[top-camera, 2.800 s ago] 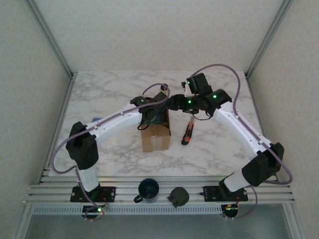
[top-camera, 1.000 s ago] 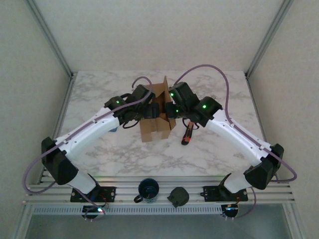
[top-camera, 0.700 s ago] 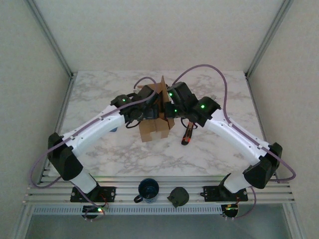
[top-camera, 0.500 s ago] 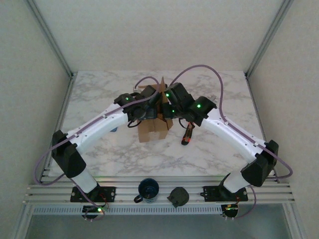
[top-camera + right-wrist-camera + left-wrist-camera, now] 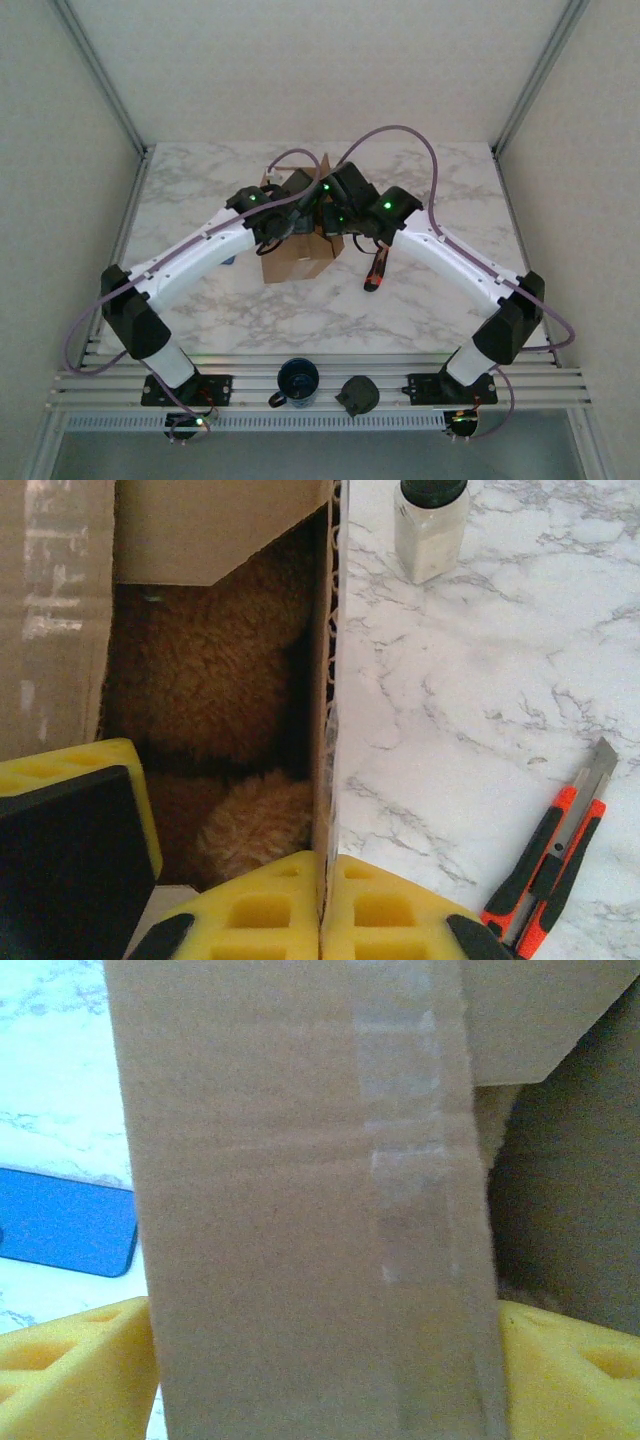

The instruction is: Unpack the express box

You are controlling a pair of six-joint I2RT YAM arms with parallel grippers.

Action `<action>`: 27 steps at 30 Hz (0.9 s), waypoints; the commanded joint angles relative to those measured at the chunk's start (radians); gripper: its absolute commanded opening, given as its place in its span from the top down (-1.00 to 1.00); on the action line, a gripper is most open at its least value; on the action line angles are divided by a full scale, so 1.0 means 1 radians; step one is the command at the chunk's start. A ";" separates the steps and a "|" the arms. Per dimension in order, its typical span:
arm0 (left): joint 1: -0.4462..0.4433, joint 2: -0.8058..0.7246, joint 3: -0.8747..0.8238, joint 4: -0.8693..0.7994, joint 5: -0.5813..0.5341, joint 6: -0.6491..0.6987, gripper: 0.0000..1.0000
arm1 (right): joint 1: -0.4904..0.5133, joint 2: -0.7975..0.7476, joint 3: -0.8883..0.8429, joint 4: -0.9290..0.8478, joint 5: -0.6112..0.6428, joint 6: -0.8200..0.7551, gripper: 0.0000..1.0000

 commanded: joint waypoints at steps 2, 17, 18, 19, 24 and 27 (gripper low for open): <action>-0.020 -0.079 -0.009 0.025 -0.108 -0.010 -0.60 | 0.007 0.021 0.026 -0.003 0.002 0.019 1.00; -0.022 -0.074 -0.037 0.113 0.137 0.031 -0.12 | -0.008 0.017 0.017 0.010 -0.021 0.026 1.00; -0.023 -0.070 -0.036 0.110 0.150 0.025 -0.12 | -0.009 0.015 0.014 0.012 -0.021 0.028 1.00; -0.024 -0.066 -0.040 0.109 0.156 0.015 -0.14 | -0.010 0.012 0.011 0.018 -0.022 0.030 1.00; -0.025 -0.026 -0.061 0.085 0.128 -0.028 -0.30 | -0.012 -0.003 -0.004 0.029 -0.029 0.031 1.00; -0.028 0.012 -0.061 0.071 0.119 -0.050 -0.36 | -0.013 -0.003 -0.004 0.030 -0.032 0.028 1.00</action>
